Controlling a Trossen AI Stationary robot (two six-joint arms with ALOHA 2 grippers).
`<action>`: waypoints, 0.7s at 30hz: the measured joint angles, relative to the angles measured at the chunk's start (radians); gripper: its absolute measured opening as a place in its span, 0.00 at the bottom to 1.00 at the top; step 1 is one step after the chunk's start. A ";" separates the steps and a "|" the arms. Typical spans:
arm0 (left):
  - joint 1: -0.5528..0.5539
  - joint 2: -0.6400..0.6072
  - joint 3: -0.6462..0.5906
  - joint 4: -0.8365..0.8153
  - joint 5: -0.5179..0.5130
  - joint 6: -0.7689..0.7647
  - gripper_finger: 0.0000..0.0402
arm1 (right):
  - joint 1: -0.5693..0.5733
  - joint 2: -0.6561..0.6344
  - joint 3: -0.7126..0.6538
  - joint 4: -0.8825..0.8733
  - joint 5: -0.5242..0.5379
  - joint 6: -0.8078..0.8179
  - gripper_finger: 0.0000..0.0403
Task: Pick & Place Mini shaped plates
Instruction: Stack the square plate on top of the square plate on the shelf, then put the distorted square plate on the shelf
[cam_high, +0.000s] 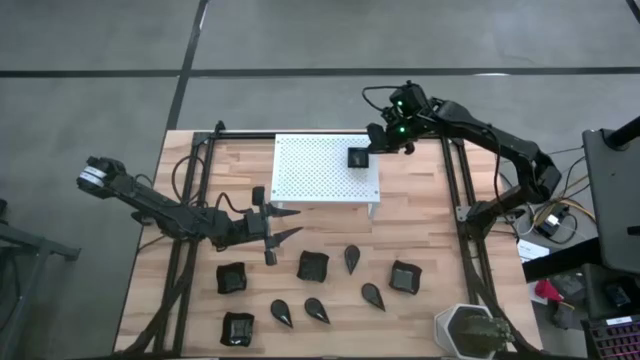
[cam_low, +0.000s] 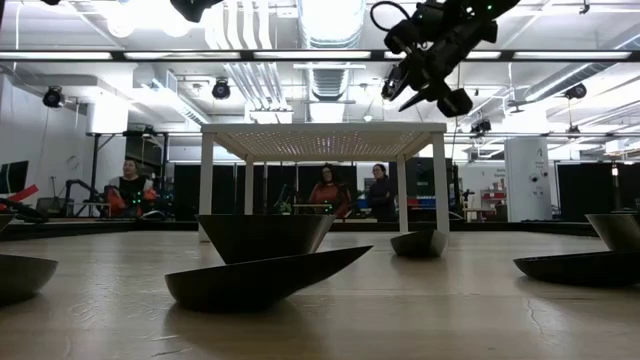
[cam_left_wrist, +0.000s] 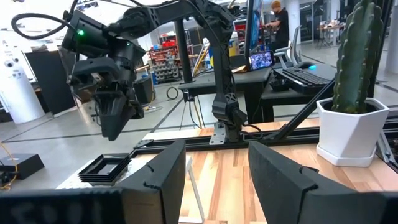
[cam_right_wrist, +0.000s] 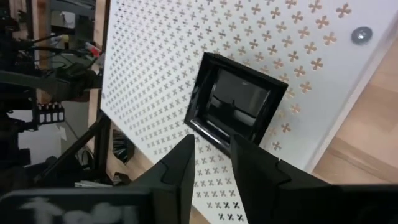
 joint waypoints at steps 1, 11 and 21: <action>0.000 0.000 0.000 0.000 0.000 0.000 0.43 | 0.000 -0.003 0.000 -0.003 0.000 0.000 0.26; 0.000 0.000 0.000 -0.016 0.000 -0.005 0.43 | 0.096 -0.052 -0.002 0.013 0.072 -0.111 0.25; 0.000 0.000 0.000 -0.028 -0.005 -0.031 0.41 | 0.289 -0.061 -0.009 0.016 0.289 -0.314 0.13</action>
